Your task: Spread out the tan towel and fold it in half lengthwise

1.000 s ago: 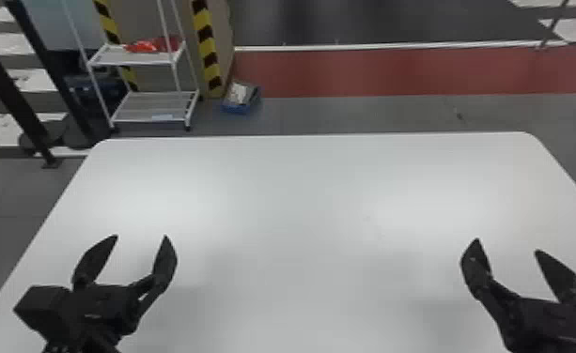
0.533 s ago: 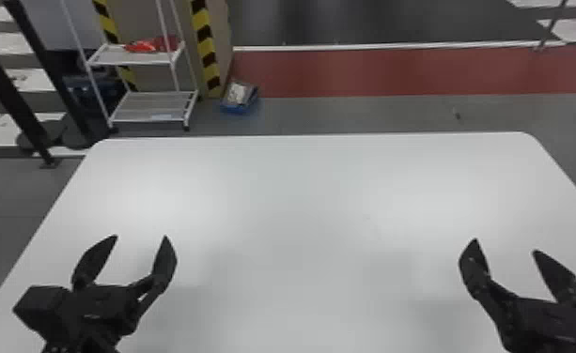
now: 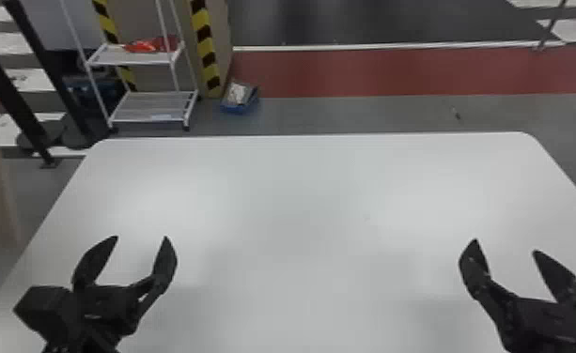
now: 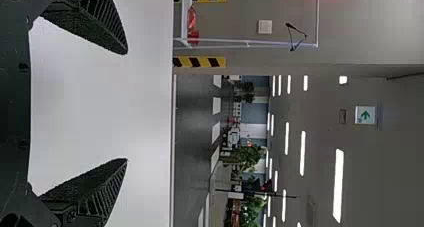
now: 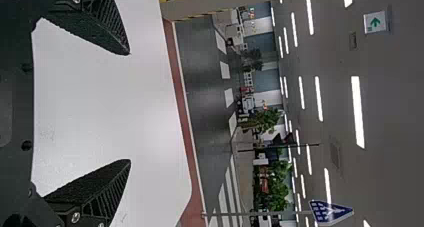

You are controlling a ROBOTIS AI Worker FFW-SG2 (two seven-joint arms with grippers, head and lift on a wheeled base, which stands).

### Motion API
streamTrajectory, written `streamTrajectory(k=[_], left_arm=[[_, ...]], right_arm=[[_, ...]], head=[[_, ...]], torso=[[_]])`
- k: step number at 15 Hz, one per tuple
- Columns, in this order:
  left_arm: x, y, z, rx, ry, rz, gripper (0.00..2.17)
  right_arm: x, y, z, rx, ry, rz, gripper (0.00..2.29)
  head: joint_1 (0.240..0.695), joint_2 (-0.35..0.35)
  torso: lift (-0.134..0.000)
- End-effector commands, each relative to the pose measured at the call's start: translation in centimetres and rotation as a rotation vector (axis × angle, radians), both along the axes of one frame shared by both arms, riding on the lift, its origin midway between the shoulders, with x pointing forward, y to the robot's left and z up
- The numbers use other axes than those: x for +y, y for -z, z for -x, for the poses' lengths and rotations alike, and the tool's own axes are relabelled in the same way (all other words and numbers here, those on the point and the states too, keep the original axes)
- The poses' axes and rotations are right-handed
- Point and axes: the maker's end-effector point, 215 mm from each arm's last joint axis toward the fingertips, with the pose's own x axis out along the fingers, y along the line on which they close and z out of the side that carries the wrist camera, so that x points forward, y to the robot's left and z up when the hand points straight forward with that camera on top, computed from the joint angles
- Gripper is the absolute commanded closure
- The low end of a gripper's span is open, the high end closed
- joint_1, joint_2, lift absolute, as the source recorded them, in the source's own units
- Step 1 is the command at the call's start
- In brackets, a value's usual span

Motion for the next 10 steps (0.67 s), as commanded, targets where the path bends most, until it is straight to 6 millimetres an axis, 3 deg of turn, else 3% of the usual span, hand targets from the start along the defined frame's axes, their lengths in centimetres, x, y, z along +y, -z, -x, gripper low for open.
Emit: streamTrajectory(k=[1, 10], left_arm=[[0.00, 0.00, 0.00, 0.000, 0.000, 0.000, 0.12], [0.03, 0.07, 0.01, 0.002, 0.001, -0.001, 0.12]], right_arm=[[0.00, -0.01, -0.01, 0.000, 0.000, 0.000, 0.11], [-0.01, 0.07, 0.00, 0.001, 0.000, 0.000, 0.11]], head=[[0.695, 0.062], [0.695, 0.062]], torso=[[-0.123], [-0.123]])
